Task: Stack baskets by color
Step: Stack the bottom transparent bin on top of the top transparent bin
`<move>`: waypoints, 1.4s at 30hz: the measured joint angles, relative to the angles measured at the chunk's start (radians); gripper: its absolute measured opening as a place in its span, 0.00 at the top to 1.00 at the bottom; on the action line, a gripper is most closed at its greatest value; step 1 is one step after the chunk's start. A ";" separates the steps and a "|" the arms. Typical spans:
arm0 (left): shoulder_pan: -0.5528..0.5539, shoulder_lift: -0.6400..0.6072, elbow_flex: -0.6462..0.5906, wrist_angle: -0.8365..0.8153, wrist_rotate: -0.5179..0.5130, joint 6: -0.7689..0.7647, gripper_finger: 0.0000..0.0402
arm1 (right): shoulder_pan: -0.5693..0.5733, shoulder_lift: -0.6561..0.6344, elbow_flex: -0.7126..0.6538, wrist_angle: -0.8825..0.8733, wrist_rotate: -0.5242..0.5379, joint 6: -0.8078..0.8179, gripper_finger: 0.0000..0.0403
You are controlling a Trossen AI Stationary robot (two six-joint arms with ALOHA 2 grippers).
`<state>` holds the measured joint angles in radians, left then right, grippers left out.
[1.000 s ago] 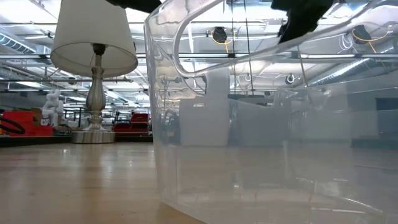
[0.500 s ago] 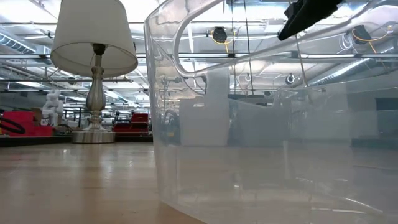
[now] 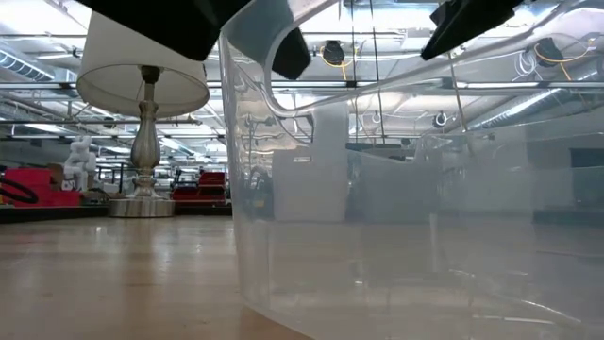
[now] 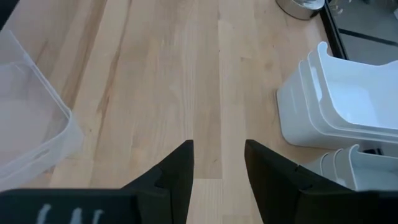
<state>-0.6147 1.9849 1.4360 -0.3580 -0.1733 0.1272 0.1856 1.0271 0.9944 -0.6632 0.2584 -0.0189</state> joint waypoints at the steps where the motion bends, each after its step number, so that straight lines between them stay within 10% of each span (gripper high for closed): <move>1: 0.000 0.007 0.007 -0.004 0.001 0.001 0.49 | 0.000 0.000 0.000 0.000 0.000 0.000 0.65; 20: 0.023 0.007 0.008 -0.012 0.047 0.130 0.97 | 0.000 0.000 0.000 0.002 -0.001 0.007 0.65; 42: 0.191 -0.209 0.007 -0.158 -0.171 0.212 0.99 | 0.068 0.012 0.087 0.053 0.201 0.057 0.65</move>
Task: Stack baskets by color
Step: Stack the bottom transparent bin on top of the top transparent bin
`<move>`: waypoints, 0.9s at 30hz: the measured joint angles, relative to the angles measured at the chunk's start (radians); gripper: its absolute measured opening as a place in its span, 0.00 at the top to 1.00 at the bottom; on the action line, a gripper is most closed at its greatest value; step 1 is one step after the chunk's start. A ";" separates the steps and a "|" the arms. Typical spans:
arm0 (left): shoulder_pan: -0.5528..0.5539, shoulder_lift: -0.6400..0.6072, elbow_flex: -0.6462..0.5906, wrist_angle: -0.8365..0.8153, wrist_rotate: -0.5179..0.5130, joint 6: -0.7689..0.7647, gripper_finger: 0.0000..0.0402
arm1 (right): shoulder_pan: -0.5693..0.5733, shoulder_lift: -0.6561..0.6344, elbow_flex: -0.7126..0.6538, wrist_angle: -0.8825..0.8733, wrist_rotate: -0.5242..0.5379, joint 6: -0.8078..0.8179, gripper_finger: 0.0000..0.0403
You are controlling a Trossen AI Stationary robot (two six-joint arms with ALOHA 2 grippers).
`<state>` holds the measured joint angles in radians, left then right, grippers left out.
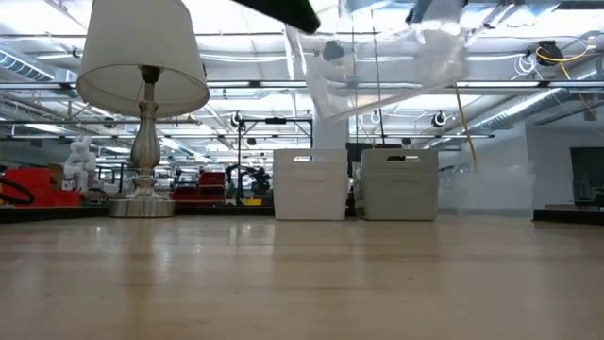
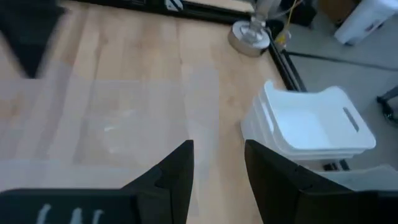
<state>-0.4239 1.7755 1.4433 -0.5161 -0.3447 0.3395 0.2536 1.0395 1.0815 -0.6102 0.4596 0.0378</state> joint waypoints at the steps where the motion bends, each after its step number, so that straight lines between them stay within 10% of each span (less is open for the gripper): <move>1: 0.013 -0.011 0.000 -0.016 -0.010 0.003 0.99 | 0.019 0.003 0.005 0.000 0.018 -0.006 0.65; 14: 0.226 -0.077 0.000 -0.103 -0.065 -0.012 0.99 | 0.122 0.063 0.008 0.107 0.173 -0.186 0.65; 27: 0.204 -0.076 0.000 -0.173 -0.143 -0.088 0.98 | 0.107 0.329 0.180 0.079 0.246 -0.179 0.65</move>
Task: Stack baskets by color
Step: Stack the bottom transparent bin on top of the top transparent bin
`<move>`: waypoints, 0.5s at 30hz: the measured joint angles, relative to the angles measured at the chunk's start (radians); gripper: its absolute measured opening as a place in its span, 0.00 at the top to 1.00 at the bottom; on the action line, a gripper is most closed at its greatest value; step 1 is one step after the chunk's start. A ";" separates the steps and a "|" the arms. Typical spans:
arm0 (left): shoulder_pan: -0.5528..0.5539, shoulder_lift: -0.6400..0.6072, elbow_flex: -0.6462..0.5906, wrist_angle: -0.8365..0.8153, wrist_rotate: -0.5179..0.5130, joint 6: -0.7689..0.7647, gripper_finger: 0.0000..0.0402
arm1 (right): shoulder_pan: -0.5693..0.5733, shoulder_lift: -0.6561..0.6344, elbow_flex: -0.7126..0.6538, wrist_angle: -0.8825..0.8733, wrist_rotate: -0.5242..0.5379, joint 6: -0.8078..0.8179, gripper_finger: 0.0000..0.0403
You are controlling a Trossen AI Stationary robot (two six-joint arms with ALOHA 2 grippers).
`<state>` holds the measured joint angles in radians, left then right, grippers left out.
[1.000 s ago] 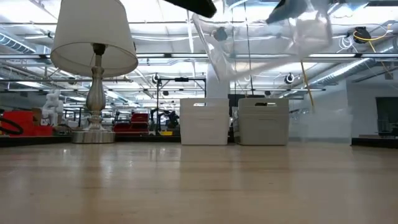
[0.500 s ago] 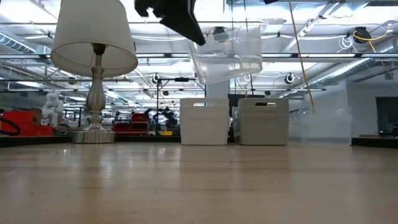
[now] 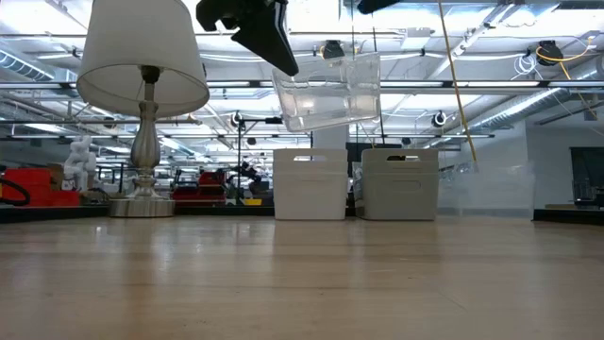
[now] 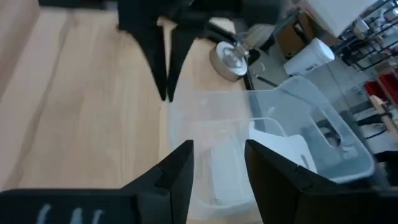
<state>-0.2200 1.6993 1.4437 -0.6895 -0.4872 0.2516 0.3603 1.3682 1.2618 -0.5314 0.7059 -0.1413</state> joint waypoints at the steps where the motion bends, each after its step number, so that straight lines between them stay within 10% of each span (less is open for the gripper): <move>1: -0.005 0.000 0.000 -0.003 -0.007 -0.001 0.99 | 0.000 0.020 0.007 -0.007 0.000 -0.008 0.65; 15: -0.023 0.000 0.000 -0.012 -0.030 0.012 0.98 | -0.041 0.137 0.013 -0.032 0.002 -0.120 0.66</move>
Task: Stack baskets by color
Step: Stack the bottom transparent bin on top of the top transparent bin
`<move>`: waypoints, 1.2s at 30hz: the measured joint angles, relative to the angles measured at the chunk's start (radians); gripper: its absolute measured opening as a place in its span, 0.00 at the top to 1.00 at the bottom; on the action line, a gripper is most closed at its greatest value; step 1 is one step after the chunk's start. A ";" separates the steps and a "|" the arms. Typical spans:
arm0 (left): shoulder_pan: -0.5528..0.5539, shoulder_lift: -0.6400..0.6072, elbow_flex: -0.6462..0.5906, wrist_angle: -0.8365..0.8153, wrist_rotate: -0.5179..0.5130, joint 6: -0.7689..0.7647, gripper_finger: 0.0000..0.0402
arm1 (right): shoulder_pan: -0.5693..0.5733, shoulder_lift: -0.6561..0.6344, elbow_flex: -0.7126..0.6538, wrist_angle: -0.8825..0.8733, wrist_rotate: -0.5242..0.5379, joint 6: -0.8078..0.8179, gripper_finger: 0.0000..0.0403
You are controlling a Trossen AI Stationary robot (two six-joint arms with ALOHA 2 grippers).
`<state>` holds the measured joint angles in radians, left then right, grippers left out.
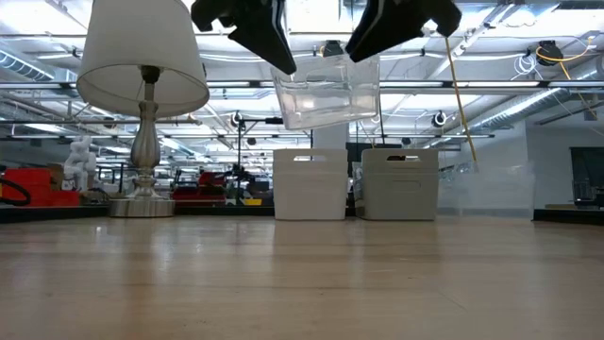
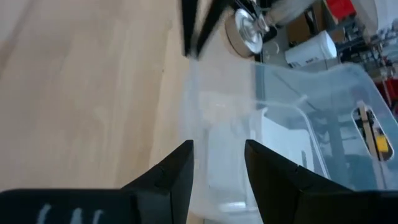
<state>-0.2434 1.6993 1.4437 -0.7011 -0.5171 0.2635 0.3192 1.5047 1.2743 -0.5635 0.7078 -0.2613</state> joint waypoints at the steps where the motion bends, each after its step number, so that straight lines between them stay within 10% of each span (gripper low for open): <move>1: -0.001 0.000 0.000 0.000 0.000 0.000 0.98 | -0.006 0.000 0.000 -0.004 0.000 0.005 0.66; 26: -0.019 0.001 0.000 0.046 -0.007 0.044 0.98 | -0.023 -0.005 0.000 -0.114 -0.090 0.013 0.99; 36: -0.076 0.001 0.006 0.115 -0.085 -0.015 0.64 | -0.024 -0.050 -0.001 -0.239 -0.084 0.070 0.99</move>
<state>-0.3191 1.7000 1.4494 -0.5857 -0.6021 0.2489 0.2955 1.4548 1.2732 -0.8028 0.6243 -0.1915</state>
